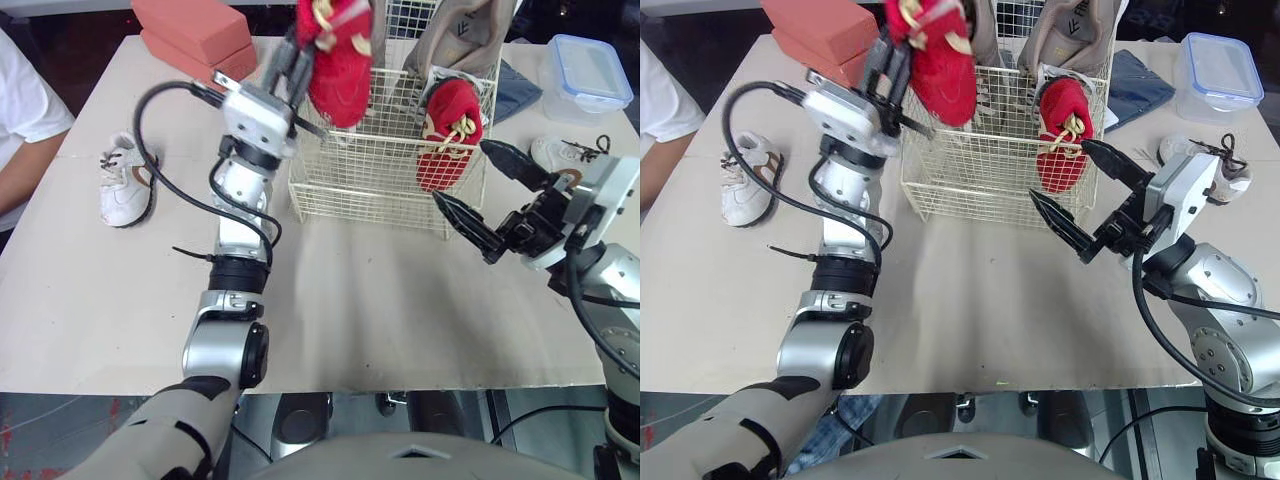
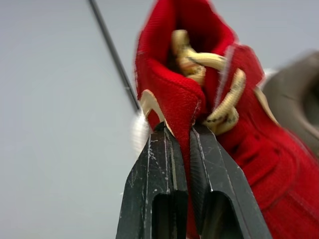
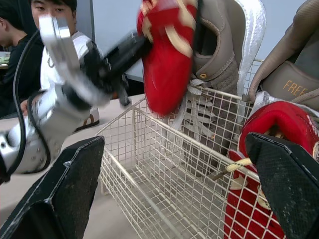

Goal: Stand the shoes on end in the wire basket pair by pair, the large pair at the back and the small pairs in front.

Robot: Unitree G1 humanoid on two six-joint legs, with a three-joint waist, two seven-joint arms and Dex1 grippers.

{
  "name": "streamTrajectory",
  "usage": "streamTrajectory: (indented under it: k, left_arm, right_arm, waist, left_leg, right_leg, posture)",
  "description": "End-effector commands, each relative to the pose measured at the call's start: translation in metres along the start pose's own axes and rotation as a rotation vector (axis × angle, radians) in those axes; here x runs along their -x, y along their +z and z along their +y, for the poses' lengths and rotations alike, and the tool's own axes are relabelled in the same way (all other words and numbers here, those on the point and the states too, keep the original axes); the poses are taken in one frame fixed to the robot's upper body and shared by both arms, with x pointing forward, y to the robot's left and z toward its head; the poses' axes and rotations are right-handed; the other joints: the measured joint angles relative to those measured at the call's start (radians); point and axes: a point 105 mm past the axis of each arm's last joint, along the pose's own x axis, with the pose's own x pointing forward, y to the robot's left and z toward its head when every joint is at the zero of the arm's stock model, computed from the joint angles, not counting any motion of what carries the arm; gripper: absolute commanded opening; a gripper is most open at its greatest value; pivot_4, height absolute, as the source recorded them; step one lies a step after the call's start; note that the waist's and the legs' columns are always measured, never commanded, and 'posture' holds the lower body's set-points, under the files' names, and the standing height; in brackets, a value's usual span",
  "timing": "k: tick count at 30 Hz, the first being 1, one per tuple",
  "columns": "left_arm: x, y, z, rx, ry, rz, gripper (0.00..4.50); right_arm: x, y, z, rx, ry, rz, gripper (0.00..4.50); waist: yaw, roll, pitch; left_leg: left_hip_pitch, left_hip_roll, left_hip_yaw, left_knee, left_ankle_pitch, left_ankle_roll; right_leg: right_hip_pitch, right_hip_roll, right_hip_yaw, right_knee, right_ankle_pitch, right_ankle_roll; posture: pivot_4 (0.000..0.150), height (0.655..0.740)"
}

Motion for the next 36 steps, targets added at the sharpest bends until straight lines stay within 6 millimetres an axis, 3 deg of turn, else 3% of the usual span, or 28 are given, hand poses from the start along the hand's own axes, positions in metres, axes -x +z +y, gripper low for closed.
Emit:
streamTrajectory:
  k: [1, 10, 14, 21, 30, 33, 36]
  left_arm:
    - [0.002, 0.009, -0.008, -0.077, -0.029, -0.062, 0.05]
    - [0.008, 0.005, -0.012, -0.11, -0.01, -0.076, 0.05]
    - [0.011, -0.007, -0.014, -0.082, -0.008, -0.015, 0.05]
    - [0.034, -0.026, -0.028, -0.009, -0.131, 0.154, 0.05]
    - [0.063, -0.021, -0.027, 0.117, -0.172, 0.323, 0.05]
    - [0.067, -0.016, -0.03, 0.165, -0.188, 0.352, 1.15]
    - [0.068, -0.016, -0.032, 0.204, -0.21, 0.378, 2.55]
  right_arm:
    - [-0.001, 0.017, 0.002, 0.049, 0.002, -0.055, 4.5]
    - [-0.002, 0.017, 0.001, 0.045, 0.006, -0.056, 4.5]
    - [-0.001, 0.017, 0.0, 0.044, 0.006, -0.055, 4.5]
    - [0.001, 0.016, -0.001, 0.052, -0.003, -0.039, 4.5]
    - [0.002, 0.013, -0.001, 0.051, -0.005, -0.036, 4.5]
    - [0.002, 0.012, -0.002, 0.051, -0.005, -0.036, 4.5]
    - [0.001, 0.011, -0.002, 0.049, 0.0, -0.036, 4.5]
  waist:
    - [-0.002, 0.0, 0.0]
    - [-0.008, 0.0, 0.0]
    - [-0.007, 0.0, 0.0]
    - [-0.012, 0.004, -0.003]
    - [-0.036, 0.013, -0.011]
    - [-0.036, 0.014, -0.012]
    - [-0.026, 0.014, -0.013]
  left_leg:
    - [0.0, 0.0, 0.0, 0.0, 0.0, 0.0]
    - [0.0, 0.001, 0.001, -0.001, 0.0, 0.0]
    - [0.0, 0.001, 0.001, -0.001, 0.0, 0.0]
    - [0.001, 0.001, 0.001, -0.001, 0.0, 0.0]
    - [0.005, 0.002, 0.003, -0.006, 0.0, 0.0]
    - [0.005, 0.002, 0.003, -0.006, 0.0, 0.0]
    - [0.004, 0.001, 0.002, -0.005, 0.0, 0.0]
  right_leg:
    - [0.0, 0.0, 0.0, 0.0, 0.0, 0.0]
    - [-0.001, 0.0, -0.001, 0.0, 0.0, 0.0]
    - [-0.001, 0.0, -0.001, 0.0, 0.0, 0.0]
    - [-0.001, 0.0, -0.001, 0.001, 0.0, 0.0]
    - [-0.001, 0.002, 0.004, 0.0, 0.0, 0.0]
    - [-0.001, 0.002, 0.004, 0.0, 0.0, 0.0]
    - [-0.001, 0.002, 0.004, 0.0, 0.0, 0.0]
  posture:
    - [0.15, 0.686]
    - [0.15, 0.686]
    - [0.15, 0.686]
    - [0.15, 0.686]
    - [0.15, 0.686]
    - [0.15, 0.686]
    - [0.15, 0.686]
